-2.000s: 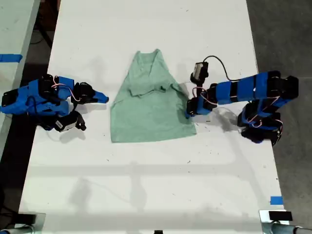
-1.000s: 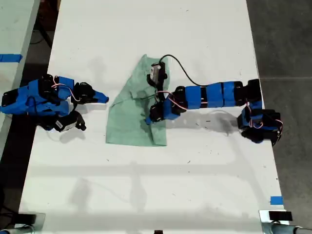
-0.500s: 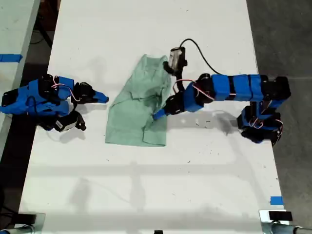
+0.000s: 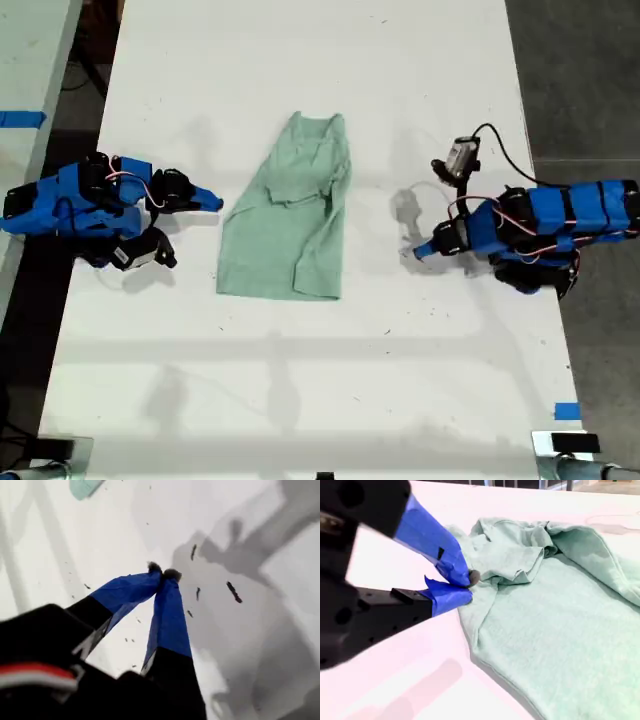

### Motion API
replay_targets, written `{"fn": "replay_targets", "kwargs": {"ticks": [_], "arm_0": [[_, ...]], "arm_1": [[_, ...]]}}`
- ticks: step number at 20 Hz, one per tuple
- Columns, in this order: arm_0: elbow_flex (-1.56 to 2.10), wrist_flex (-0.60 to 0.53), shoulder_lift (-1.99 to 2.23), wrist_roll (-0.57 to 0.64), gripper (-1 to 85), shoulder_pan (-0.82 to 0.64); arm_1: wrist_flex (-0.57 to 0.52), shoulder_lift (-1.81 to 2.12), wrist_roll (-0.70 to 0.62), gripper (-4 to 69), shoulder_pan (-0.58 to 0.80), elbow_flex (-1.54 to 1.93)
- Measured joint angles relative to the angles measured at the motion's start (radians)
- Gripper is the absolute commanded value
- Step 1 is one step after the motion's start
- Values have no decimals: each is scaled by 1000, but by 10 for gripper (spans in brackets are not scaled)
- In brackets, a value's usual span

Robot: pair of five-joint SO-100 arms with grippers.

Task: Fold t shirt

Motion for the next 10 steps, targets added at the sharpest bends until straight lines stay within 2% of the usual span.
{"fn": "replay_targets", "kwargs": {"ticks": [1,4,5,6,7,8,10], "arm_0": [[0,0,0,0,-2,0],[0,0,0,0,-2,0],[0,0,0,0,-2,0],[0,0,0,0,-2,0],[0,0,0,0,-1,0],[0,0,0,0,8,0],[0,0,0,0,45,0]], "arm_1": [[17,97,-20,9,2,64],[166,380,-83,9,91,144],[170,390,-94,12,101,158],[172,405,-103,37,120,172],[186,410,-106,127,160,172],[202,411,-109,150,195,173],[213,411,-130,147,219,173]]}}
